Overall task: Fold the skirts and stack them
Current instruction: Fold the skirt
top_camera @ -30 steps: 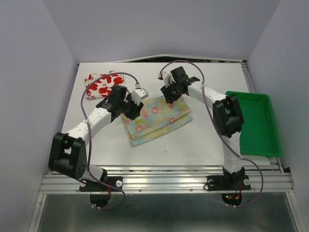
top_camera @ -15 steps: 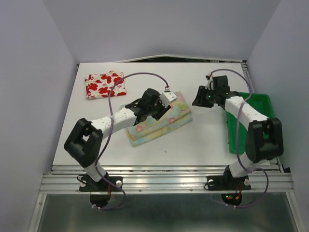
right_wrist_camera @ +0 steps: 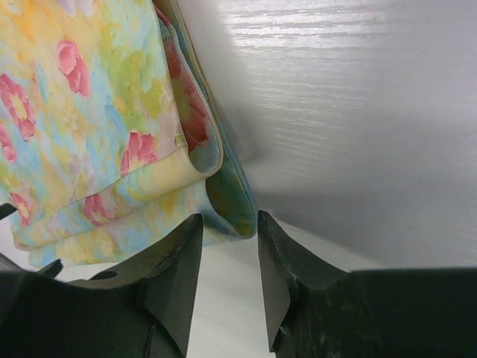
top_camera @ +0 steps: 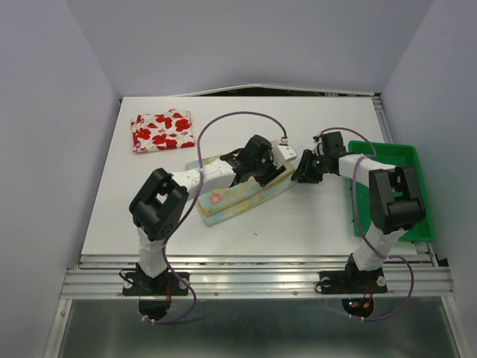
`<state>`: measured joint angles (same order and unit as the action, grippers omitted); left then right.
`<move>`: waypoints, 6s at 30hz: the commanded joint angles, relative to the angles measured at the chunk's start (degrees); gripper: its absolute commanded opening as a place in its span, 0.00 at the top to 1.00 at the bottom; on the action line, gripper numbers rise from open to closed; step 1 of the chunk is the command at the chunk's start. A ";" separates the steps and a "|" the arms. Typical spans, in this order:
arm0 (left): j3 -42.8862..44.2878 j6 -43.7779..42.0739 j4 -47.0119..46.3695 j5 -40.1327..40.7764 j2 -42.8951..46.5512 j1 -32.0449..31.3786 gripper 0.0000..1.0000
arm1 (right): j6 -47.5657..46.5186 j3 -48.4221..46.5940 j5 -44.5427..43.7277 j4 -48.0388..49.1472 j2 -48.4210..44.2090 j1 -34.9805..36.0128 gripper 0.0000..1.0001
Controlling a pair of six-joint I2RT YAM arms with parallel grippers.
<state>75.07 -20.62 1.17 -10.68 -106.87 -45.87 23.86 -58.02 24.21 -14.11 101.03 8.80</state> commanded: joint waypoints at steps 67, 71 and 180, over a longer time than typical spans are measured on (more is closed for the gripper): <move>-0.10 0.76 4.90 -4.18 -3.08 -2.21 1.00 | 3.12 1.77 1.28 3.39 5.49 -0.10 0.99; 0.69 1.46 4.98 -4.70 -3.34 -2.30 1.00 | 3.13 1.77 1.46 3.39 5.58 -0.10 0.99; -19.26 3.40 23.62 1.18 20.56 12.20 0.59 | 53.31 7.92 6.56 33.53 14.02 32.25 0.77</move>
<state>55.42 -17.61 26.02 -12.80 -87.64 -33.91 74.63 -51.59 32.34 23.03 113.75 40.58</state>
